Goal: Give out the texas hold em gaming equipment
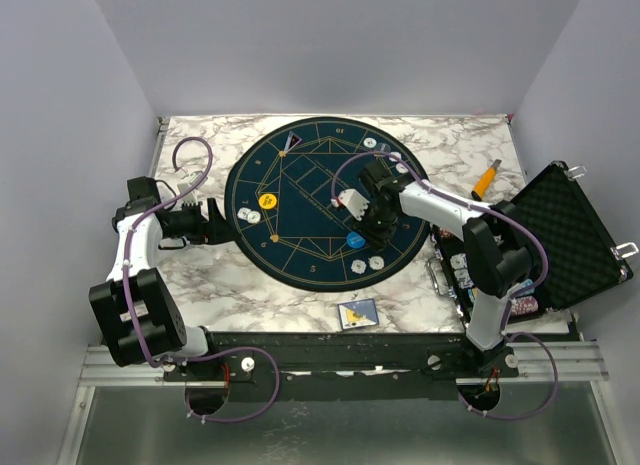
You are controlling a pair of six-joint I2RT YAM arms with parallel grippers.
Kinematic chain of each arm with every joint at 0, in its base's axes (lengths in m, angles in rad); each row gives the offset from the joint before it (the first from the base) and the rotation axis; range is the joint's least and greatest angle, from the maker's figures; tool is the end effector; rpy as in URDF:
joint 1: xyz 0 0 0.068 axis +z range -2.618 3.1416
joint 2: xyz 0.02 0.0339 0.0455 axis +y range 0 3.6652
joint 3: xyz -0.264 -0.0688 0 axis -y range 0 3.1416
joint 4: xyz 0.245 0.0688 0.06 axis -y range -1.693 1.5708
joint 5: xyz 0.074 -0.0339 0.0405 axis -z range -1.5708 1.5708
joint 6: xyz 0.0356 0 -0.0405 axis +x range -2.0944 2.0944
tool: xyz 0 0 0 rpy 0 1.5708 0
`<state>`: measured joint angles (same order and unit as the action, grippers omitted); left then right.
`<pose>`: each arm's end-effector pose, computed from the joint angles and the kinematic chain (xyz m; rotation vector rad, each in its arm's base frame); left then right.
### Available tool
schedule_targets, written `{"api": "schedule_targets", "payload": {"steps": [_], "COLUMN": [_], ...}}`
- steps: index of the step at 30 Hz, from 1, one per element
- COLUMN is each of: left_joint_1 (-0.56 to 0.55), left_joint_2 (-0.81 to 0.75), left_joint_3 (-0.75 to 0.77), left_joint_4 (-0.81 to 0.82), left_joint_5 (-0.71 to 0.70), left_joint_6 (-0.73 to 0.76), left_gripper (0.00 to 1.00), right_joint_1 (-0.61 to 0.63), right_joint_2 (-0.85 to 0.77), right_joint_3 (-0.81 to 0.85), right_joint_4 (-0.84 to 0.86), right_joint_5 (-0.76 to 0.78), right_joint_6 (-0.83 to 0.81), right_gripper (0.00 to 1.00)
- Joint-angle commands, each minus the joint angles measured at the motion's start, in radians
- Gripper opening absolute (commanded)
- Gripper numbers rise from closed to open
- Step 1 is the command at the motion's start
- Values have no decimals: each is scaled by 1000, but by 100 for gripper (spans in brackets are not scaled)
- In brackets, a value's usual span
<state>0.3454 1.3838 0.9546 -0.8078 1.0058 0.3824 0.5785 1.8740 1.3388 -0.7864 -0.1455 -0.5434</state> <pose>0.2446 0.0561 0.2376 0.2543 2.2833 -1.0388 0.3045 0.2050 0.1863 -1.5584 2.4309 0.2167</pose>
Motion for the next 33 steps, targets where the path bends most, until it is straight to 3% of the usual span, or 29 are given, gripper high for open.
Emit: {"api": "schedule_targets", "payload": {"steps": [1, 8, 13, 22, 25, 29, 33], "left_joint_1": [-2, -6, -8, -9, -9, -9, -9], "left_joint_2": [-10, -10, -8, -1, -3, 0, 1], "left_joint_3": [18, 24, 26, 28, 27, 27, 27], "left_joint_4": [-7, -7, -7, -7, -7, -7, -7], "left_joint_5": [21, 20, 20, 20, 19, 19, 17], "left_joint_6": [16, 13, 13, 13, 13, 13, 13], "left_gripper": [75, 75, 75, 75, 75, 75, 75], "right_joint_1": [-9, -17, -21, -40, -42, -43, -48], "right_joint_2": [-4, 20, 27, 42, 40, 29, 16], "right_joint_3": [-23, -36, -50, -61, -62, -60, -52], "right_joint_4": [28, 57, 73, 85, 85, 84, 67], "right_joint_5": [12, 33, 50, 56, 52, 55, 54], "right_joint_6": [-20, -16, -22, -29, -32, -35, -41], "right_gripper": [11, 20, 41, 53, 52, 42, 41]}}
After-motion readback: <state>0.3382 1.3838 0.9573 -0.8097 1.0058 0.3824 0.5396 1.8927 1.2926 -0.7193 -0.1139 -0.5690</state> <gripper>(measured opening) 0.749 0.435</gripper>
